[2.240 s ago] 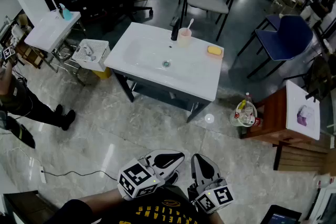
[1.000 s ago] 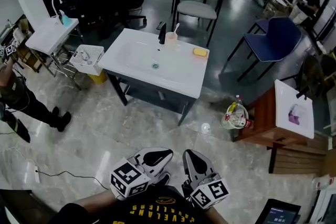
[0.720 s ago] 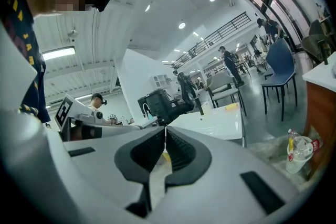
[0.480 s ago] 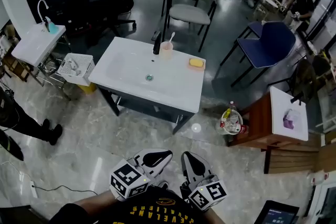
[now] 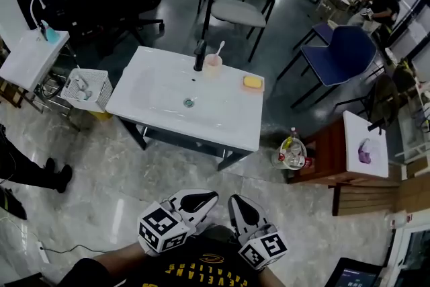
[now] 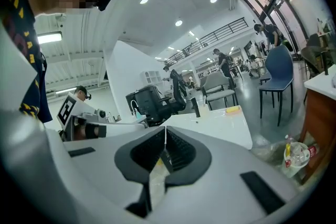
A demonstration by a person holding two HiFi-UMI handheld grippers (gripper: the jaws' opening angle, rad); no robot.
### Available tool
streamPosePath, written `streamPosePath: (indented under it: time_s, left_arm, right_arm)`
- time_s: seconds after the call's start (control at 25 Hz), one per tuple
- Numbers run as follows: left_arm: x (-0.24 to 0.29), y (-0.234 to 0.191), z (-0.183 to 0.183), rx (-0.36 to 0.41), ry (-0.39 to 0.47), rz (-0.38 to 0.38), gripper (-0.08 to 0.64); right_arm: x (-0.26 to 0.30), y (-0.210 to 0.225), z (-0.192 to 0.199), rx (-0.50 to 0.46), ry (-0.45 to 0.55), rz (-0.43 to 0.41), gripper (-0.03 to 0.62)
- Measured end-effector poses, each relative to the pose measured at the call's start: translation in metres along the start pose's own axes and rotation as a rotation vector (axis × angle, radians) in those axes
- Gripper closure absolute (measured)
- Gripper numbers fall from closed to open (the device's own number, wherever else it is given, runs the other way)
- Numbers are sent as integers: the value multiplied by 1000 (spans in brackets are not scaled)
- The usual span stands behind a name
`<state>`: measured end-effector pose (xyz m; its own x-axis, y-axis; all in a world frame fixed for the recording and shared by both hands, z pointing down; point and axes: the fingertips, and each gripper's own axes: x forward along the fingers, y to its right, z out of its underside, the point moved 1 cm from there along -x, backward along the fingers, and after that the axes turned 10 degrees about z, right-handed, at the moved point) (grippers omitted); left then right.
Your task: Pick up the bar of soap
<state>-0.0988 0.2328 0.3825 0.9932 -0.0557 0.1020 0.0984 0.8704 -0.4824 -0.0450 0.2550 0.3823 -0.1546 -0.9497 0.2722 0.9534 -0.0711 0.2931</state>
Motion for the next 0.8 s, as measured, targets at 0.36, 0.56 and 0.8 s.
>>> streamPosePath:
  time_s: [0.36, 0.56, 0.8]
  left_arm:
    - [5, -30, -2, -40, -13, 15, 543]
    - [11, -49, -13, -32, -13, -19, 542]
    - [37, -76, -33, -21, 0, -69, 543]
  right_arm:
    - [32, 3, 6, 18, -41, 8, 574]
    - [54, 12, -2, 24, -40, -23, 574]
    - [84, 39, -20, 18, -41, -80, 574]
